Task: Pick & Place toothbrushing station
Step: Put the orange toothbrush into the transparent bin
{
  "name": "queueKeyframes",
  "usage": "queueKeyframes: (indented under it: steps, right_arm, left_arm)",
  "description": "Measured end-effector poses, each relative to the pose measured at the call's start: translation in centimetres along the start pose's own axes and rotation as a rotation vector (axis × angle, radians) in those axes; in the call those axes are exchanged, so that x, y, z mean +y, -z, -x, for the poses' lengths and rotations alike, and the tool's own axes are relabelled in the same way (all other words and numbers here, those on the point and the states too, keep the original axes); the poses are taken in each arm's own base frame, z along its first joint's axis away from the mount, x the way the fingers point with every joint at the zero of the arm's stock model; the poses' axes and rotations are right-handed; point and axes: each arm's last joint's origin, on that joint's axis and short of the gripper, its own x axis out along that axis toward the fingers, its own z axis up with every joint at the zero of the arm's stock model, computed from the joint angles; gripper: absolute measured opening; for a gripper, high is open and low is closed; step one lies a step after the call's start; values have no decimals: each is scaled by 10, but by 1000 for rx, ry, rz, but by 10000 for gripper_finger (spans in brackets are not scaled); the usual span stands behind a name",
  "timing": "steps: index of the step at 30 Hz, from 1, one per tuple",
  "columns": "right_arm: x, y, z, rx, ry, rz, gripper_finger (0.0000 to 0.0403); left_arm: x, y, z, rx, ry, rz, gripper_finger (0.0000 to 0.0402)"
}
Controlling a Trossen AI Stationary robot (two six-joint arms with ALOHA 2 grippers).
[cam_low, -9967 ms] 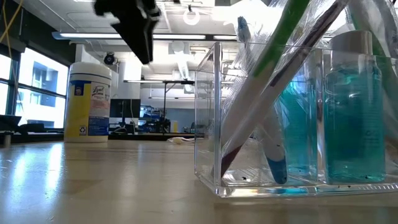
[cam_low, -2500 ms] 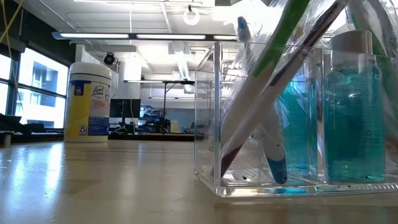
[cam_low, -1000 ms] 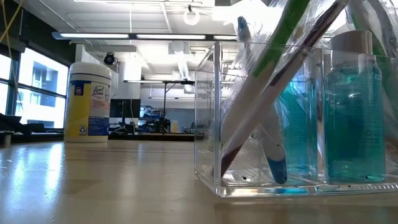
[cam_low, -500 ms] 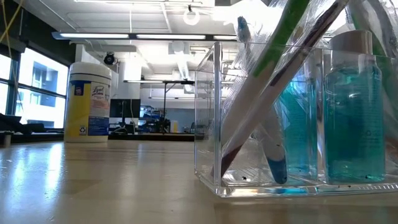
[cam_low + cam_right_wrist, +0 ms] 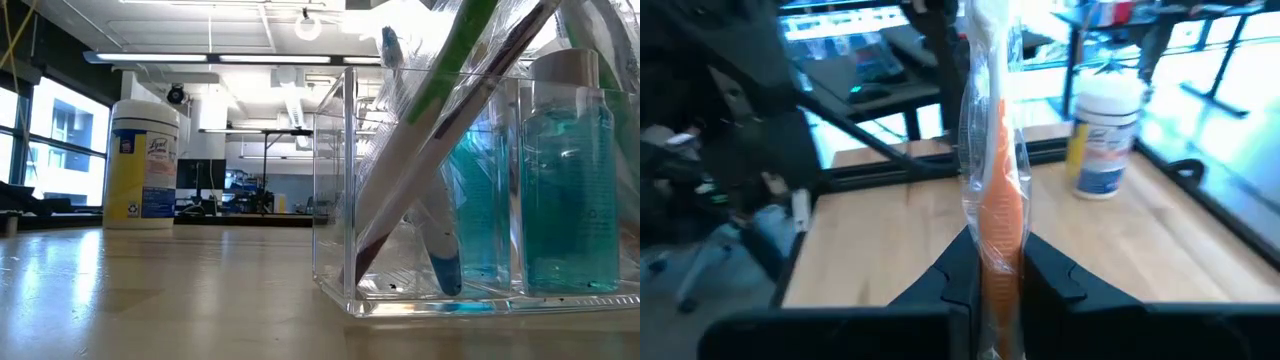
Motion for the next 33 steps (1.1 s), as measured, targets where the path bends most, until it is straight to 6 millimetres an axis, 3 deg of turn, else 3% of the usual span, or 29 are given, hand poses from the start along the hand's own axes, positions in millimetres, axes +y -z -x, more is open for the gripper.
queueKeyframes:
  steps: [8,11,15,19,24,27,33]
  right_arm:
    - [24,8,22,-21,1,44,32]
    - [36,15,28,-34,34,85,31]
    - [49,21,37,-63,67,124,31]
    - [64,27,45,-91,77,192,31]
    - [82,30,54,-144,108,296,31]
    - [91,30,56,-177,130,343,31]
    - [99,30,47,-200,150,387,31]
  left_arm:
    - [-2,2,-1,36,-9,55,193]
    - [8,6,-8,49,-31,241,193]
    - [36,24,-10,5,-22,530,193]
    - [55,41,-7,-121,108,833,193]
    - [66,58,-19,-286,455,1078,193]
    - [67,61,-33,-347,572,1138,193]
    - [59,50,-54,-410,570,1158,193]
